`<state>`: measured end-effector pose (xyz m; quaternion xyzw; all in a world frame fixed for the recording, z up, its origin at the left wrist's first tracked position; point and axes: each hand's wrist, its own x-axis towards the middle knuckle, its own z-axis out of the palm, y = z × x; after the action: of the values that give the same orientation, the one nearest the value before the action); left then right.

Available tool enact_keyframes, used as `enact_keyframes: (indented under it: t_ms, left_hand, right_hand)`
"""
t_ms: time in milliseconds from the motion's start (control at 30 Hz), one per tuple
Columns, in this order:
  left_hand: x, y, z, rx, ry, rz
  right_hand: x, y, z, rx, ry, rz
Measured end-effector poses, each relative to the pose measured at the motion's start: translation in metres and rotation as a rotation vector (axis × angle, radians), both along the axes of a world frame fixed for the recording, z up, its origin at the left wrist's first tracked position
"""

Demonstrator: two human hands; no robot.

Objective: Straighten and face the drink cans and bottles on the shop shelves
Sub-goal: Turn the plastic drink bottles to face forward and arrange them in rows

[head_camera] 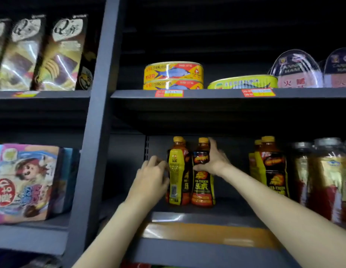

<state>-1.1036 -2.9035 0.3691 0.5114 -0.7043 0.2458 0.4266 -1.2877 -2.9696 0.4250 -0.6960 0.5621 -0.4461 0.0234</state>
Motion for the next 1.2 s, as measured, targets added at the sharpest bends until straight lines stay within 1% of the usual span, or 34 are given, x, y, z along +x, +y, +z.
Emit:
enact_keyframes:
  t_ms: [133, 267, 333, 400, 467, 500, 533, 567, 633, 667, 700, 800, 867, 900, 933, 967, 1000, 1033, 1100, 1133, 1200]
  left_hand:
    - [0.000, 0.002, 0.002, -0.019, 0.009, -0.052]
    - [0.000, 0.008, 0.003, -0.004, -0.018, -0.057]
    - [-0.001, 0.014, 0.008, -0.005, -0.035, -0.077]
    - [-0.006, 0.022, 0.015, -0.061, -0.035, -0.102]
    - [-0.018, 0.036, 0.022, -0.172, 0.006, -0.186]
    - [-0.026, 0.046, 0.024, -0.197, 0.046, -0.267]
    - [-0.037, 0.056, 0.025, -0.165, 0.106, -0.383]
    - [-0.047, 0.067, 0.023, -0.065, 0.181, -0.521]
    - [-0.065, 0.083, 0.017, 0.239, 0.328, -0.785]
    - [-0.071, 0.088, 0.013, 0.351, 0.392, -0.867]
    - [-0.074, 0.090, 0.010, 0.424, 0.468, -0.916]
    - [-0.073, 0.095, 0.010, 0.616, 0.703, -1.010]
    - [-0.073, 0.098, 0.008, 0.778, 0.805, -1.109]
    - [-0.074, 0.099, 0.007, 0.821, 0.846, -1.162]
    - [-0.077, 0.100, 0.004, 0.812, 0.872, -1.202]
    - [-0.080, 0.102, 0.002, 0.751, 0.879, -1.225]
    - [-0.084, 0.104, 0.000, 0.645, 0.867, -1.228]
    - [-0.087, 0.106, 0.000, 0.499, 0.826, -1.207]
    - [-0.089, 0.109, 0.005, 0.200, 0.656, -1.116]
    - [-0.089, 0.111, 0.009, 0.101, 0.574, -1.086]
    - [-0.088, 0.112, 0.015, 0.032, 0.467, -1.075]
  right_hand:
    - [-0.013, 0.027, -0.001, -0.027, 0.018, 0.056]
    - [-0.036, 0.080, -0.005, -0.080, 0.034, 0.113]
    - [-0.047, 0.106, -0.009, -0.117, -0.065, 0.125]
    - [-0.054, 0.126, -0.016, -0.181, -0.207, 0.125]
    - [-0.060, 0.138, -0.024, -0.253, -0.391, 0.158]
    - [-0.062, 0.144, -0.027, -0.275, -0.511, 0.203]
    - [-0.064, 0.150, -0.029, -0.284, -0.644, 0.261]
    - [-0.065, 0.155, -0.030, -0.275, -0.773, 0.324]
    - [-0.067, 0.165, -0.031, -0.241, -0.968, 0.444]
    - [-0.068, 0.169, -0.032, -0.235, -1.023, 0.485]
    - [-0.070, 0.172, -0.033, -0.236, -1.050, 0.507]
    - [-0.073, 0.178, -0.035, -0.242, -1.104, 0.546]
    - [-0.075, 0.179, -0.036, -0.237, -1.169, 0.612]
    - [-0.076, 0.180, -0.037, -0.241, -1.198, 0.650]
    - [-0.077, 0.181, -0.038, -0.245, -1.217, 0.682]
    - [-0.078, 0.180, -0.040, -0.243, -1.230, 0.709]
    - [-0.080, 0.180, -0.041, -0.226, -1.237, 0.733]
    - [-0.081, 0.179, -0.042, -0.186, -1.237, 0.747]
    - [-0.084, 0.181, -0.043, -0.028, -1.263, 0.734]
    - [-0.084, 0.183, -0.042, 0.067, -1.299, 0.736]
    - [-0.085, 0.187, -0.042, 0.180, -1.405, 0.773]
